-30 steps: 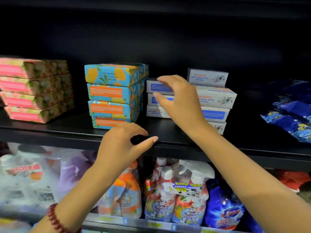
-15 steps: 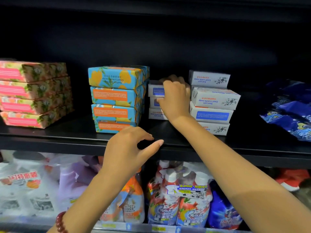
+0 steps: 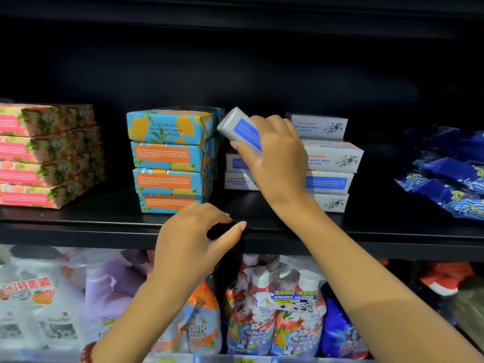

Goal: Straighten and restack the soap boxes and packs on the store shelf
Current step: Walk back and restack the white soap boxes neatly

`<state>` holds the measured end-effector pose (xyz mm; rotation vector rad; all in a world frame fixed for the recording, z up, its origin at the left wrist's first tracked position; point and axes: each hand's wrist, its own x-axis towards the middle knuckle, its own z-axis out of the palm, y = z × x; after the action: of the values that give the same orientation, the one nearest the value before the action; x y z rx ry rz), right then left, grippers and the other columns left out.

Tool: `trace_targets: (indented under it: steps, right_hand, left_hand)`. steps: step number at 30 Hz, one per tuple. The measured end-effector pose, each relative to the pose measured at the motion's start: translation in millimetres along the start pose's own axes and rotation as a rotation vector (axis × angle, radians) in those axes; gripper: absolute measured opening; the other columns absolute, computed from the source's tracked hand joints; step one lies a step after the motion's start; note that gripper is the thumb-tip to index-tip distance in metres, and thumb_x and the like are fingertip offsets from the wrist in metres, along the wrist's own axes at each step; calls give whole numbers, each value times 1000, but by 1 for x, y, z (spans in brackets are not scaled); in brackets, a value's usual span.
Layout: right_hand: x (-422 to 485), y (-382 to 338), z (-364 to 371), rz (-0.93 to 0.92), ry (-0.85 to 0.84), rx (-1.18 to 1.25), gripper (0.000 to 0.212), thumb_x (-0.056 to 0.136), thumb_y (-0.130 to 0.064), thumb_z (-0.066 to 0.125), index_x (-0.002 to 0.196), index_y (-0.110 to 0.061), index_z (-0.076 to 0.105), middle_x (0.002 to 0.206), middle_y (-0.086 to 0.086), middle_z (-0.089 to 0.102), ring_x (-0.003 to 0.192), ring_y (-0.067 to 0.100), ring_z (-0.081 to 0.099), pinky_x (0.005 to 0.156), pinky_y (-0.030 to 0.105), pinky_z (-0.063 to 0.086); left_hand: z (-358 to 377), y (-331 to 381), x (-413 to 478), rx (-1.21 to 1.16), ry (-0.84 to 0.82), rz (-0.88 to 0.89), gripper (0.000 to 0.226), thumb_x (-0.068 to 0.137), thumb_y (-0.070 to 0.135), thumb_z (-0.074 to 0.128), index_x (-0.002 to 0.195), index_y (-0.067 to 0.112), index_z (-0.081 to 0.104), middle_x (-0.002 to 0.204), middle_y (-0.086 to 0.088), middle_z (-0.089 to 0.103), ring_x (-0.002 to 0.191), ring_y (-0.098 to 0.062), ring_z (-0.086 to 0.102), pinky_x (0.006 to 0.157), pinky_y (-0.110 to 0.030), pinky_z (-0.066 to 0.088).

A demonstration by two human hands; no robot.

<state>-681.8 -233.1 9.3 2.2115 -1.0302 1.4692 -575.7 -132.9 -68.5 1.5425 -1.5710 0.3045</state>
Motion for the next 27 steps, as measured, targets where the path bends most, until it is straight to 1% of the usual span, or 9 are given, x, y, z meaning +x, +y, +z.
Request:
trace_targets:
  steps: [4,8,11,13,16,19,22,24,27]
  right_hand:
    - [-2,4,-31,110,47,356,34,84,-36,66,109,-13,64,96,1,61,88,14,54,72,27,44]
    - [-7,29,-72,144,33,565,19,83,-35,67,96,-21,69,89,-10,68,82,2,61,66,12,44]
    - [-21,55,-94,152,13,599,10,83,-35,66,90,-30,68,84,-18,69,78,-2,63,63,8,42]
    - [-34,72,-103,167,14,587,9,81,-35,66,90,-32,67,87,-21,69,76,-5,62,63,6,41]
    - [-53,94,-112,212,36,576,13,79,-35,66,92,-33,67,88,-25,68,76,-10,61,62,3,40]
    - [-67,112,-118,270,76,609,15,76,-43,65,91,-41,68,91,-26,68,81,-8,64,63,5,45]
    - [-75,128,-125,297,84,625,20,77,-48,64,96,-44,68,97,-21,69,87,-3,66,64,8,49]
    - [-78,138,-128,329,83,639,30,76,-54,65,101,-38,68,100,-14,70,89,2,67,64,12,52]
    - [-80,148,-131,367,99,641,40,77,-59,63,105,-31,67,101,-8,71,91,10,68,65,22,56]
  left_hand:
    - [-3,0,6,-2,-53,31,31,77,46,67,85,17,74,84,8,70,83,-14,65,71,-34,52]
    - [0,11,24,-69,-10,103,26,78,30,76,97,12,72,94,3,71,89,-16,64,78,-31,50]
    - [9,22,45,-98,-2,127,34,78,23,76,108,8,68,105,-3,69,99,-20,63,87,-36,50]
    - [19,25,59,-85,-13,129,42,79,20,75,117,7,64,116,-6,66,109,-23,59,95,-33,45]
    - [35,26,83,-2,-57,111,56,82,20,72,133,10,50,133,-7,53,125,-21,46,100,-22,30]
    - [52,21,105,146,-186,11,70,84,24,69,144,15,33,141,-7,41,133,-21,32,104,-26,29]
    - [60,13,117,245,-269,-3,61,86,24,67,138,10,38,134,-13,43,127,-26,36,96,-24,27]
    - [61,10,118,273,-249,4,54,85,24,68,132,9,44,128,-13,48,120,-27,40,91,-25,29]
    - [61,13,115,369,-170,71,53,84,25,68,130,11,46,126,-11,49,118,-26,39,91,-26,29]
